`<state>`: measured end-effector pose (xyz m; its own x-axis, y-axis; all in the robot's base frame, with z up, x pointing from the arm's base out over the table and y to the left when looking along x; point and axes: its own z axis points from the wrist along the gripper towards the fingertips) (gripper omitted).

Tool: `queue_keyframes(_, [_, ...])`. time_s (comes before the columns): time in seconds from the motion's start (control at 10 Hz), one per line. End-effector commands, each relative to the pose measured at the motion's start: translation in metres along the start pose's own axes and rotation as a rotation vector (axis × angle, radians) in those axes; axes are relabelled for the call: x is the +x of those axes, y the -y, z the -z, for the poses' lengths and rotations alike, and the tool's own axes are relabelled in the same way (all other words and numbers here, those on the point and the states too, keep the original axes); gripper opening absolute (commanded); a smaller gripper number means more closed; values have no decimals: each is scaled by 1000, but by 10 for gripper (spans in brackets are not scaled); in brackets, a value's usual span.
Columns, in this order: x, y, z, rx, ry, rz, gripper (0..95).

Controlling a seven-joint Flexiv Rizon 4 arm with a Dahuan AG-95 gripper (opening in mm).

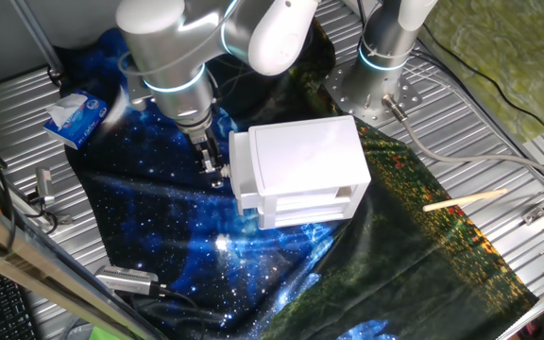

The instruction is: Grasp the handle and close the drawer

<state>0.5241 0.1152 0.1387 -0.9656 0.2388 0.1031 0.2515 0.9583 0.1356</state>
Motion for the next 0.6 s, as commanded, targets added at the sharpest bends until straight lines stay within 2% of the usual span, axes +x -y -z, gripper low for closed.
queue_keyframes(0.1, [1,0,2,1,-1,-1,380])
queue_keyframes(0.6, [5,3,2,5,-5,-2,380])
